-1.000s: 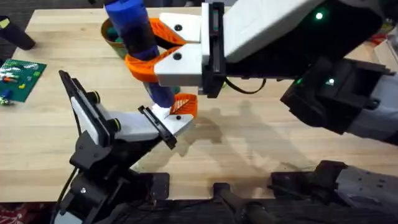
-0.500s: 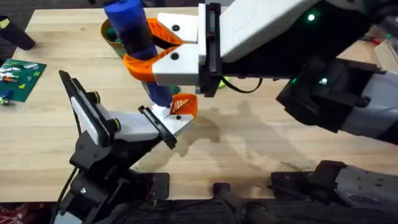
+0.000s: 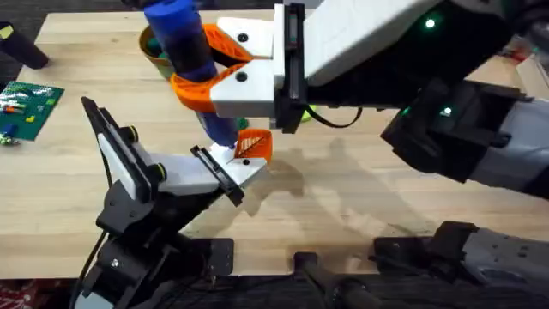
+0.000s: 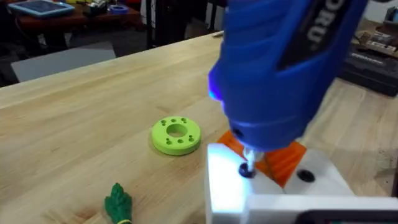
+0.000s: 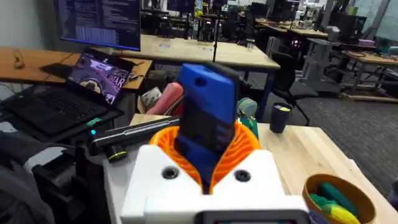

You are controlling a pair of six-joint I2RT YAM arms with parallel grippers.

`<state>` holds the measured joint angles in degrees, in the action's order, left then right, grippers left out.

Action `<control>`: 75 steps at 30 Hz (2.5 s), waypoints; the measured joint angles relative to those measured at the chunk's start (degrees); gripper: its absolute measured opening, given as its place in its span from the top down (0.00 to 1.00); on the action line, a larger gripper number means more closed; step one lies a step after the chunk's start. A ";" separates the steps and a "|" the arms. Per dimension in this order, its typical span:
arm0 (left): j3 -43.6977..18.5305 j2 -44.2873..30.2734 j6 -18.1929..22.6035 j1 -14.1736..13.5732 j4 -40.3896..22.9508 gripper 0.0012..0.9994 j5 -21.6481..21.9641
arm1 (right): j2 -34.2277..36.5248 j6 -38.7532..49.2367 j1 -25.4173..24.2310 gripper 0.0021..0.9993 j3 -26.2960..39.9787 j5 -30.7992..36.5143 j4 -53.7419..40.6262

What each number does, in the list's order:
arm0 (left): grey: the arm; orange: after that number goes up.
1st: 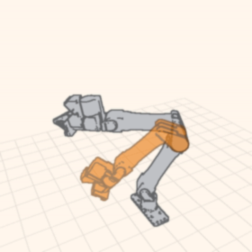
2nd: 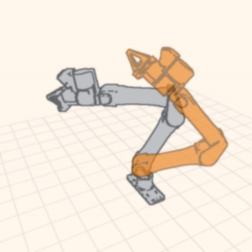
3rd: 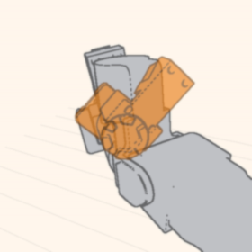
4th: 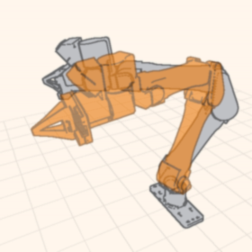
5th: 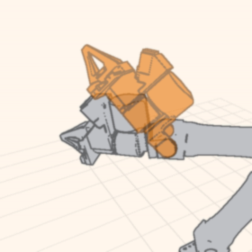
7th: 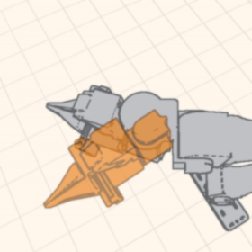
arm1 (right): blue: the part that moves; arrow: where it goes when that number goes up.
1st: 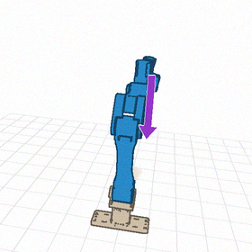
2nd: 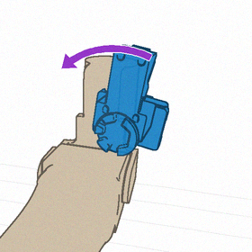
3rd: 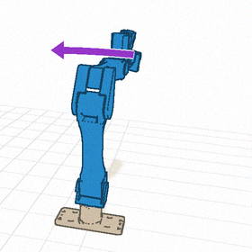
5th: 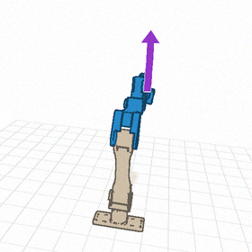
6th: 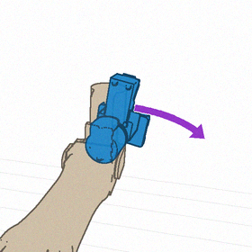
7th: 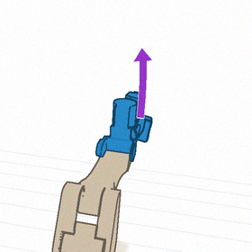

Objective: Pick up the gripper from the table and insert it into the empty holder that is missing its gripper. Then pick up a screw, insert it into the mounting hole, and use the screwdriver to tighten it. Finally, clean up the table by picking up the vegetable and placing it into the bucket.

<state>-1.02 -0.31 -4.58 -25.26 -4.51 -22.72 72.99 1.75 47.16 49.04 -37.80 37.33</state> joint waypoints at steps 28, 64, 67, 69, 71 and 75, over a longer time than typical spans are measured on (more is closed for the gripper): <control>0.00 -0.01 0.00 0.00 0.00 0.99 0.00 | 0.00 0.01 -0.04 0.96 0.00 0.00 -0.10; 0.00 -0.01 0.00 0.00 0.02 0.99 0.00 | 0.04 0.02 -0.64 0.96 0.75 -0.03 0.53; 0.00 -0.01 0.00 0.00 0.02 0.99 0.00 | 0.04 0.82 -1.41 0.96 3.40 -0.55 -2.89; 0.00 -0.01 0.00 0.00 0.01 0.99 0.00 | 0.04 2.33 -1.97 0.96 5.74 -1.10 -6.40; 0.00 -0.01 0.00 0.00 0.02 0.99 0.00 | 0.04 4.19 -2.47 0.96 8.15 -1.40 -9.65; 0.00 0.01 0.00 0.00 0.02 0.99 0.00 | -0.02 8.13 -3.17 0.96 10.11 -1.75 -11.64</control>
<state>-1.02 -0.30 -4.58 -25.26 -4.49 -22.72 72.97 9.88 43.99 59.14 -39.55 25.69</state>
